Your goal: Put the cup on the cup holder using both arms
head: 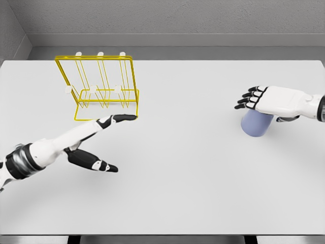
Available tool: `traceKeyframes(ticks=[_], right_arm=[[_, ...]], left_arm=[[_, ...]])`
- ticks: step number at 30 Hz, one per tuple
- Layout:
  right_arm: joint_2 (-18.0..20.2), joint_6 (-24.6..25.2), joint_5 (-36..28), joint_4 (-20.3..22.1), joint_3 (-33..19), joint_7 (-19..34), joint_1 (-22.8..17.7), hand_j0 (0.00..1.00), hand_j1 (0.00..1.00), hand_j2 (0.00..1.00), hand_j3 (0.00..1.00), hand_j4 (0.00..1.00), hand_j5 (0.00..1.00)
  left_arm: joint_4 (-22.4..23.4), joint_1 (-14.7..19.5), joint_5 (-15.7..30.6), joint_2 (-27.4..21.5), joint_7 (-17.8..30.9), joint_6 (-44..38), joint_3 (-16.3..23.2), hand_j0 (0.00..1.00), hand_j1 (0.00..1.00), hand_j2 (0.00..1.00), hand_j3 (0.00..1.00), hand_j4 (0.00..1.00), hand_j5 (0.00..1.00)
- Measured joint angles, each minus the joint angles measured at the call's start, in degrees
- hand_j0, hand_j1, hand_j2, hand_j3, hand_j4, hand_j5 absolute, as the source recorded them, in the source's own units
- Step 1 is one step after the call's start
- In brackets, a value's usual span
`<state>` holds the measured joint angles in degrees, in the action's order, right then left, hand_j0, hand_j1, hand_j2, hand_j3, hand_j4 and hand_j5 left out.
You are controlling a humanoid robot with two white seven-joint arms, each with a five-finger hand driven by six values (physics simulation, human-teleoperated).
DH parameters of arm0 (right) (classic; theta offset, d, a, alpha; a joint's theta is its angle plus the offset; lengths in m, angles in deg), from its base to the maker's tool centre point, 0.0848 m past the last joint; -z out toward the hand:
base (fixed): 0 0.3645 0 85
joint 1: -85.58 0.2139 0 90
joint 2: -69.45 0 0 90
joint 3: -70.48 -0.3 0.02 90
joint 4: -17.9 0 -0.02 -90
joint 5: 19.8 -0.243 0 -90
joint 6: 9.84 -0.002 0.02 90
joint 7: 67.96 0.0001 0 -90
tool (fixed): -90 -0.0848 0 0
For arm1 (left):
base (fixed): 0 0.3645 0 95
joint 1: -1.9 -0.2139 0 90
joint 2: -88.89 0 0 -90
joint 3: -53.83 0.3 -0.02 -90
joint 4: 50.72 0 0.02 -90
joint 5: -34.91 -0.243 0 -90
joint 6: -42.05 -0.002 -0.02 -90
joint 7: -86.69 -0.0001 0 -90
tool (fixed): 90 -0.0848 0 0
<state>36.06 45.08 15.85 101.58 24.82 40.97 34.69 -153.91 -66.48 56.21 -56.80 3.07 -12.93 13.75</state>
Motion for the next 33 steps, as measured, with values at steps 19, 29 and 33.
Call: traceKeyframes(ticks=[19, 29, 33], right_arm=[[0.0, 0.3, 2.1, 0.1, 1.0, -0.3, -0.1, 0.74, 0.74, 0.74, 0.74, 0.74, 0.74], [0.0, 0.3, 2.5, 0.1, 0.9, -0.5, -0.1, 0.61, 0.61, 0.61, 0.61, 0.61, 0.61], [0.0, 0.2, 2.9, 0.1, 1.0, -0.4, 0.1, 0.57, 0.57, 0.57, 0.57, 0.57, 0.57]], left_arm=[[0.0, 2.5, 16.4, -3.9, 1.0, -6.1, 5.5, 1.00, 1.00, 1.00, 1.00, 1.00, 1.00], [0.0, 3.7, 18.3, -4.3, 1.1, -15.5, 5.9, 1.00, 1.00, 1.00, 1.00, 1.00, 1.00], [0.0, 3.7, 19.1, -3.9, 1.4, -16.7, 6.0, 1.00, 1.00, 1.00, 1.00, 1.00, 1.00]])
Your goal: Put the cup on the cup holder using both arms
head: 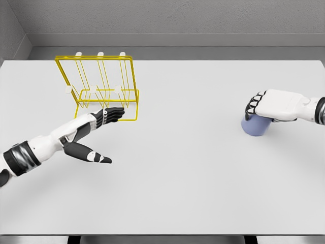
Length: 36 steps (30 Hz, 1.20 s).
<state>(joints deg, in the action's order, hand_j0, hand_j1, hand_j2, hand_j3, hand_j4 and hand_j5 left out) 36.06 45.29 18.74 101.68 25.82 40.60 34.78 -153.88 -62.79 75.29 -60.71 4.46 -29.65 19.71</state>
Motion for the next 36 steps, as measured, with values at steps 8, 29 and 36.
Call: traceKeyframes(ticks=[8, 29, 36], right_arm=[[0.4, -0.2, 0.1, 0.4, -0.4, 0.3, 1.3, 0.53, 0.53, 0.53, 0.53, 0.53, 0.53], [4.3, -0.2, -0.4, 17.1, -2.1, 0.3, 2.3, 0.46, 0.46, 0.46, 0.46, 0.46, 0.46], [0.0, -0.2, -0.7, 17.4, -2.0, 0.5, 2.2, 0.46, 0.46, 0.46, 0.46, 0.46, 0.46]], left_arm=[[0.1, 0.1, 0.3, 1.2, 0.1, -3.6, 1.2, 1.00, 1.00, 1.00, 1.00, 1.00, 1.00], [1.5, 2.3, 2.3, 6.2, 0.1, -8.6, 2.8, 1.00, 1.00, 1.00, 1.00, 1.00, 1.00], [1.4, 2.9, 7.9, 7.1, 0.1, -8.8, 2.9, 1.00, 1.00, 1.00, 1.00, 1.00, 1.00]])
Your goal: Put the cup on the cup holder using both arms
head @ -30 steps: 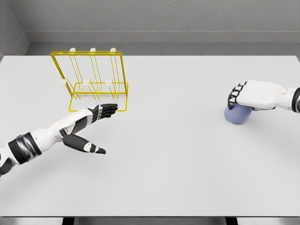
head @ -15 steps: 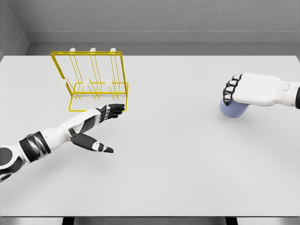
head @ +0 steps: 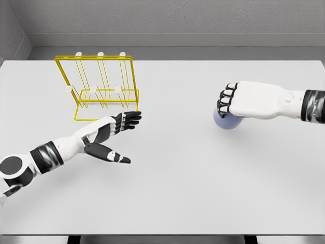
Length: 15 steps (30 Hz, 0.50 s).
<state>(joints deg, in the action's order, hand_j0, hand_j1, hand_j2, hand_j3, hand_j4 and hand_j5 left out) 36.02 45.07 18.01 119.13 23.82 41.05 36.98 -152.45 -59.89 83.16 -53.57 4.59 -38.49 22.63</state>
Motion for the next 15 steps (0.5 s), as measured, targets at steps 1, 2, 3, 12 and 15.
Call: traceKeyframes(ticks=[1, 2, 3, 12, 15], right_arm=[[-0.6, 0.0, 0.0, 0.0, 0.0, 0.0, 0.0, 0.46, 0.46, 0.46, 0.46, 0.46, 0.46], [-1.1, 0.0, -0.1, 0.0, 0.0, 0.0, 0.2, 0.46, 0.46, 0.46, 0.46, 0.46, 0.46], [-1.6, 0.0, -0.2, 0.1, 0.0, 0.0, 0.4, 0.46, 0.46, 0.46, 0.46, 0.46, 0.46], [-6.6, 0.0, -1.2, 0.1, 0.7, 0.1, -0.3, 0.46, 0.46, 0.46, 0.46, 0.46, 0.46], [-7.7, 0.0, -1.3, 0.1, 1.4, 0.2, -0.6, 0.46, 0.46, 0.46, 0.46, 0.46, 0.46]], left_arm=[[0.0, 0.0, 0.9, 0.2, 0.0, 0.0, 0.0, 1.00, 1.00, 1.00, 1.00, 1.00, 1.00], [0.0, 0.0, 1.5, 0.3, 0.0, 0.0, 0.0, 1.00, 1.00, 1.00, 1.00, 1.00, 1.00], [0.0, 0.0, 2.0, 0.4, 0.0, 0.0, 0.0, 1.00, 1.00, 1.00, 1.00, 1.00, 1.00], [-0.1, 0.0, 5.0, 0.9, 0.0, 0.0, 0.1, 1.00, 1.00, 1.00, 1.00, 1.00, 1.00], [-0.1, 0.0, 5.5, 1.0, 0.0, 0.0, 0.2, 1.00, 1.00, 1.00, 1.00, 1.00, 1.00]])
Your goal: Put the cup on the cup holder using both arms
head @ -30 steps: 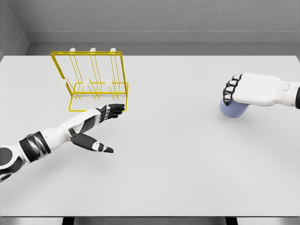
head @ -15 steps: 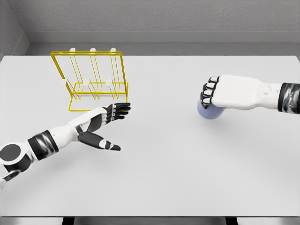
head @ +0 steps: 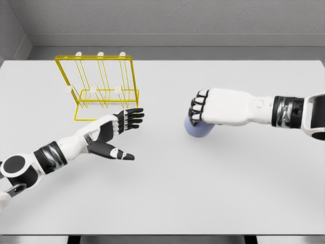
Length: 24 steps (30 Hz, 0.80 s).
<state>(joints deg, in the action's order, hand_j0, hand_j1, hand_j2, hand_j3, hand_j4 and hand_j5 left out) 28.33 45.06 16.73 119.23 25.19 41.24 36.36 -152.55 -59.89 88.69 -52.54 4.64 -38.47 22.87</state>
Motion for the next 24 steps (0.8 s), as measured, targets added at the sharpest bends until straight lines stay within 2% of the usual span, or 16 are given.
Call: traceKeyframes(ticks=[9, 24], right_arm=[[-4.4, 0.0, 0.0, 0.0, 1.9, 1.8, 0.0, 0.44, 0.44, 0.44, 0.44, 0.44, 0.44], [-8.1, 0.0, 0.0, 0.0, 4.9, 2.7, 0.4, 0.43, 0.43, 0.43, 0.43, 0.43, 0.43]], left_arm=[[0.1, 0.7, 0.0, 0.4, 0.0, 0.0, 0.1, 1.00, 1.00, 1.00, 1.00, 1.00, 1.00], [1.7, 0.9, -0.4, 1.2, 0.1, -0.1, 0.1, 1.00, 1.00, 1.00, 1.00, 1.00, 1.00]])
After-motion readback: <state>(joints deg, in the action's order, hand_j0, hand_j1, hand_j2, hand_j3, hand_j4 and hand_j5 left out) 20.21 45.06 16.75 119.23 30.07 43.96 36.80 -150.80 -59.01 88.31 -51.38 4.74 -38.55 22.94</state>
